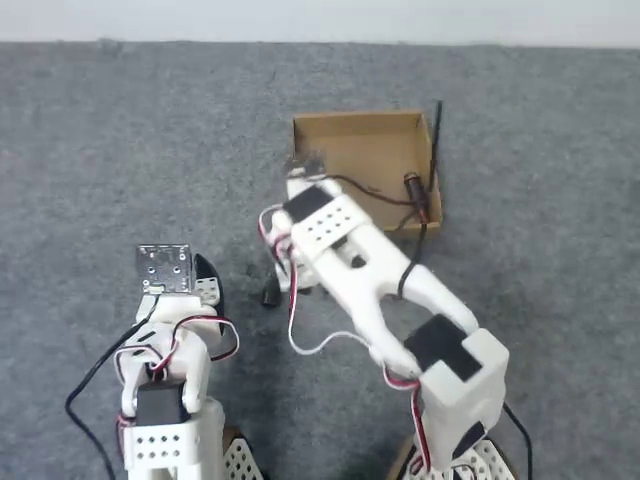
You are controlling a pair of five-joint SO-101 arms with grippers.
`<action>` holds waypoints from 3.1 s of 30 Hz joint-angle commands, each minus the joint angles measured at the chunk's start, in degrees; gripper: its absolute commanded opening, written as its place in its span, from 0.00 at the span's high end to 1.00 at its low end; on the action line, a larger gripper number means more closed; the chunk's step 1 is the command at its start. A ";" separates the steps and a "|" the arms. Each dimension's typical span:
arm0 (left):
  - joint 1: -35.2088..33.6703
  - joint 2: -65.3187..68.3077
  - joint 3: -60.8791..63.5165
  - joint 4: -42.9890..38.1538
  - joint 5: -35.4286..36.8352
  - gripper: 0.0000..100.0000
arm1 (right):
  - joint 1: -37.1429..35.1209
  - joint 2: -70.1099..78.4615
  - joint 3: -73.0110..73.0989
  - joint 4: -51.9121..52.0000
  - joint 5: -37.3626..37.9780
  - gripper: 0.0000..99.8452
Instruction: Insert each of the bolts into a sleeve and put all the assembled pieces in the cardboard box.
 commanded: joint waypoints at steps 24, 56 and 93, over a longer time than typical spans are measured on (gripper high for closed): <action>-0.26 0.35 -0.84 -3.25 0.00 0.95 | -6.46 -2.86 4.13 -17.89 -17.76 0.94; -4.48 0.26 -0.84 -4.84 3.96 0.86 | -8.57 7.25 -1.67 -19.03 -16.62 0.89; -4.31 0.35 -0.84 -4.75 4.22 0.86 | -8.57 8.57 -7.47 -5.67 -10.55 1.00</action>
